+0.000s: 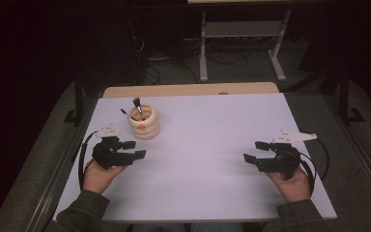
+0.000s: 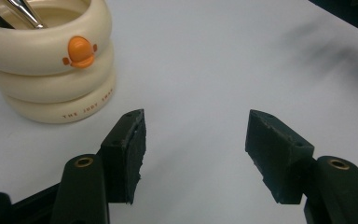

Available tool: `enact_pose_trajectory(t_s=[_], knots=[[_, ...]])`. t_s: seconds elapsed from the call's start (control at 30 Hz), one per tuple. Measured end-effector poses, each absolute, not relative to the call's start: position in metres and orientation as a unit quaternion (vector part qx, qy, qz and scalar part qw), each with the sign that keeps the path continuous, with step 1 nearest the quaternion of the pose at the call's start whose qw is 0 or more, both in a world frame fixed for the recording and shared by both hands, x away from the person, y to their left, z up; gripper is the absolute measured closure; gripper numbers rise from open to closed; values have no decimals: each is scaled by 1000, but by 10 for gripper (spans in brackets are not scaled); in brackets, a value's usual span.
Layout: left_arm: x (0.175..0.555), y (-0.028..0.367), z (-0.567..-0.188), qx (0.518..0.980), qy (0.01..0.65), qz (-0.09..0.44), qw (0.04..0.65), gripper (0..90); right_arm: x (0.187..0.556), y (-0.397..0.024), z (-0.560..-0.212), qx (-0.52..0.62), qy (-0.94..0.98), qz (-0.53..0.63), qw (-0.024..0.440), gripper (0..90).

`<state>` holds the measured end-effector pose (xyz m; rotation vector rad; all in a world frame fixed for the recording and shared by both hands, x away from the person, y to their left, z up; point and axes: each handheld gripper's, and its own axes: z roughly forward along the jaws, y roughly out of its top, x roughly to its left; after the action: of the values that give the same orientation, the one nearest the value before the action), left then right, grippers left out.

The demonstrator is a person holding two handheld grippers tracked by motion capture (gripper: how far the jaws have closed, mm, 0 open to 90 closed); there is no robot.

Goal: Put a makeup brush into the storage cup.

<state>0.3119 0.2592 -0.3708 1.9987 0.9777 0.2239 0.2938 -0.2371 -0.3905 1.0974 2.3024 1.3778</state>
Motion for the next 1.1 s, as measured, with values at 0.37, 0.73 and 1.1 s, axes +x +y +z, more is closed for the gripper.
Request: enact_pose_trajectory(t_s=[0.37, 0.73, 1.1], knots=[[298, 261, -373, 803, 381, 106, 445, 332, 293, -232, -394, 374, 791, 469, 118, 281], [282, 257, -380, 800, 380, 113, 451, 273, 291, -229, -396, 372, 794, 467, 118, 278], [270, 253, -387, 799, 378, 121, 452, 232, 289, -225, -398, 371, 796, 465, 115, 272]])
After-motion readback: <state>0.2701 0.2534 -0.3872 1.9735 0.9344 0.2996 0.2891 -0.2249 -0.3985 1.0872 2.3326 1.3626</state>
